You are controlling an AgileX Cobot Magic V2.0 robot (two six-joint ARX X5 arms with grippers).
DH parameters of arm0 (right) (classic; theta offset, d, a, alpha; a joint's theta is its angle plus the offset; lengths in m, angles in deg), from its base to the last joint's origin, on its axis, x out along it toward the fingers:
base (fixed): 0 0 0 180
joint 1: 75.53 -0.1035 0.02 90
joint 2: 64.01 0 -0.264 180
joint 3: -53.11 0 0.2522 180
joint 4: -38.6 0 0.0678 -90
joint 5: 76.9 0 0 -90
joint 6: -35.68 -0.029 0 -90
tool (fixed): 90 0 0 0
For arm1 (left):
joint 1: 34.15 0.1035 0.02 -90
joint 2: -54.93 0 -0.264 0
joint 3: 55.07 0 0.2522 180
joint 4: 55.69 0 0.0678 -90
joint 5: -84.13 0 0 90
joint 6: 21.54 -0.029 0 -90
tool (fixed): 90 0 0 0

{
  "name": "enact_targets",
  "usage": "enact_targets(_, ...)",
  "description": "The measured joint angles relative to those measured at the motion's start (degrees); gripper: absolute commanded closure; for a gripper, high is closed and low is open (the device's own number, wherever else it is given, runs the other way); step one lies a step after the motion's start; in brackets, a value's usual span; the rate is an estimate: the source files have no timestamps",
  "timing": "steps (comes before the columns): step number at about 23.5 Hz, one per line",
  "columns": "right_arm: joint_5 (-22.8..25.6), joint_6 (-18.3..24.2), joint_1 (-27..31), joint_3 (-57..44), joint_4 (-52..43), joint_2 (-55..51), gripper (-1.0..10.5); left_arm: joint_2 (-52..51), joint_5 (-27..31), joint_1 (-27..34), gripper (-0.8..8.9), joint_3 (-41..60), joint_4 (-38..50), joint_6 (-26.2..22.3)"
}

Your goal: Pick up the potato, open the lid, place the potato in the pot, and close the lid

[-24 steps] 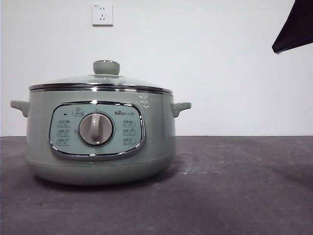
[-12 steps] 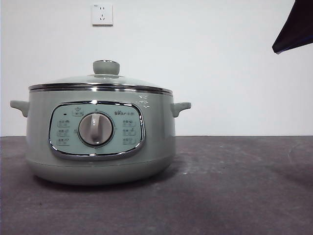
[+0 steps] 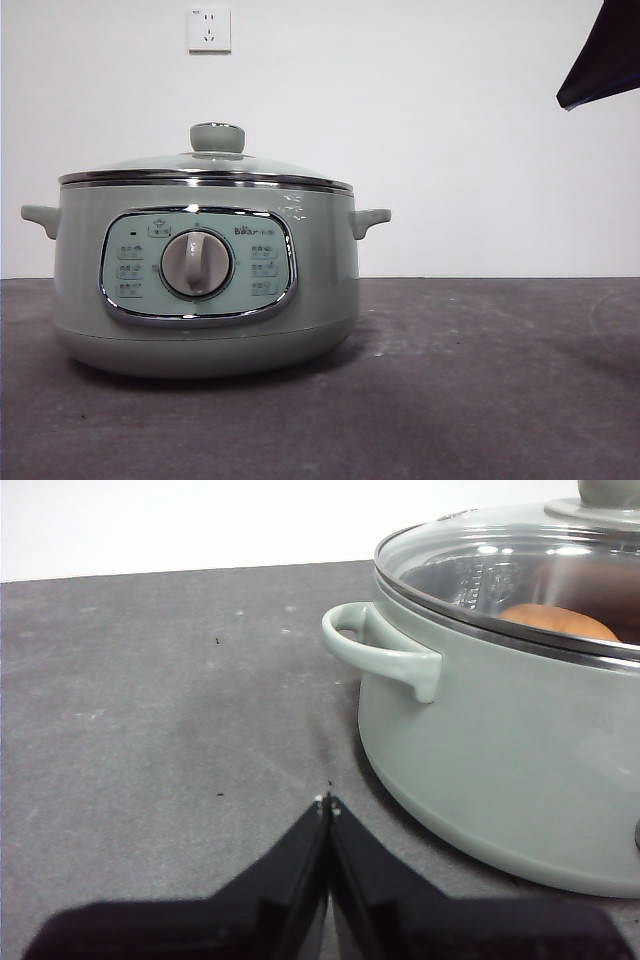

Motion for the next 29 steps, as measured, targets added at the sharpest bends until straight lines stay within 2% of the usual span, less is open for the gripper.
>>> enact_targets(4, 1.2, 0.2, 1.2, 0.0, 4.5, -5.1, 9.5, 0.0, 0.0, 0.0, 8.17, 0.0, 0.0, 0.0)
enact_targets(7, 0.7, 0.5, 7.4, -2.4, 4.6, -13.0, 9.5, 0.0, 0.0, 0.0, 8.17, 0.0, 0.0, 0.0)
enact_targets(11, -7.1, 0.5, 20.2, -11.1, 3.5, -26.1, 9.5, 0.0, 0.0, 0.0, 8.17, 0.0, 0.0, 0.0)
enact_targets(15, -15.8, 0.5, 30.8, -21.1, -5.5, -34.9, 9.5, 0.0, 0.0, 0.0, 8.17, 0.0, 0.0, 0.0)
enact_targets(21, -18.1, 0.4, 32.6, -29.8, -14.2, -37.8, 9.5, 0.0, 0.0, 0.0, 8.17, 0.0, 0.0, 0.0)
enact_targets(29, -18.1, 0.3, 32.6, -32.3, -12.6, -39.1, 9.5, 0.0, 0.0, 0.0, 8.17, 0.0, 0.0, 0.0)
